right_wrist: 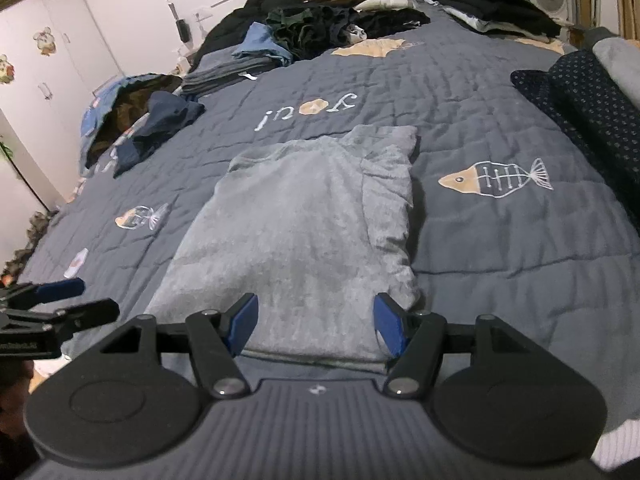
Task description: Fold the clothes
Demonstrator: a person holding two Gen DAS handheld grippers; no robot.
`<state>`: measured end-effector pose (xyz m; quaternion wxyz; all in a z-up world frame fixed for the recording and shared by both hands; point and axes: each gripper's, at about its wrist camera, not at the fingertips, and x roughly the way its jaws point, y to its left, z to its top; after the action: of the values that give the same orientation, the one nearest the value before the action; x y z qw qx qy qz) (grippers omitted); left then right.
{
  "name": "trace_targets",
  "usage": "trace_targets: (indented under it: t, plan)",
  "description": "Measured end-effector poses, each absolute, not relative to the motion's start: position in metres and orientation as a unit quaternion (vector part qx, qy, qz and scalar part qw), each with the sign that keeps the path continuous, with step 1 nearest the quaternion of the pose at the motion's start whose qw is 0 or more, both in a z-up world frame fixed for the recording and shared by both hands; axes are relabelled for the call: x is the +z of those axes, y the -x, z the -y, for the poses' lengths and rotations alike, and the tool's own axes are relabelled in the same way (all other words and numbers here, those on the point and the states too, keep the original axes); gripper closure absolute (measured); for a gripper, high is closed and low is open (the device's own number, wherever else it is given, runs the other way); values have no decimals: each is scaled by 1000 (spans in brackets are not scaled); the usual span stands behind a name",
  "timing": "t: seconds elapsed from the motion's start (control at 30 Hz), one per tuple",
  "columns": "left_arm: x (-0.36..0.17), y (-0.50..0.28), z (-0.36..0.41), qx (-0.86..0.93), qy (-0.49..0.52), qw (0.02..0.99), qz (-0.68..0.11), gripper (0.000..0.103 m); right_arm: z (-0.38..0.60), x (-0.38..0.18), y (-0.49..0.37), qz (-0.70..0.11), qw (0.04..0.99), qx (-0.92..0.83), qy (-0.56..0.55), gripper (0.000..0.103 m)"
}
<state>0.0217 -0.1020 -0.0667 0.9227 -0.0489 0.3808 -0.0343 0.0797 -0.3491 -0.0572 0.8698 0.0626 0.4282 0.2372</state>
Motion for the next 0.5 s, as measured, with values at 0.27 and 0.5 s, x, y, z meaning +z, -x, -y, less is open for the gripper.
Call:
trace_targets:
  t: [0.27,0.5]
  plan:
    - [-70,-48,69,-87,78,911,-394,8,373,-57,-133,-436,857,258,-94,40]
    - [-96,-76,46,-170,141,881,-418,8,396,-79,-200,-442,836,287,-150,40]
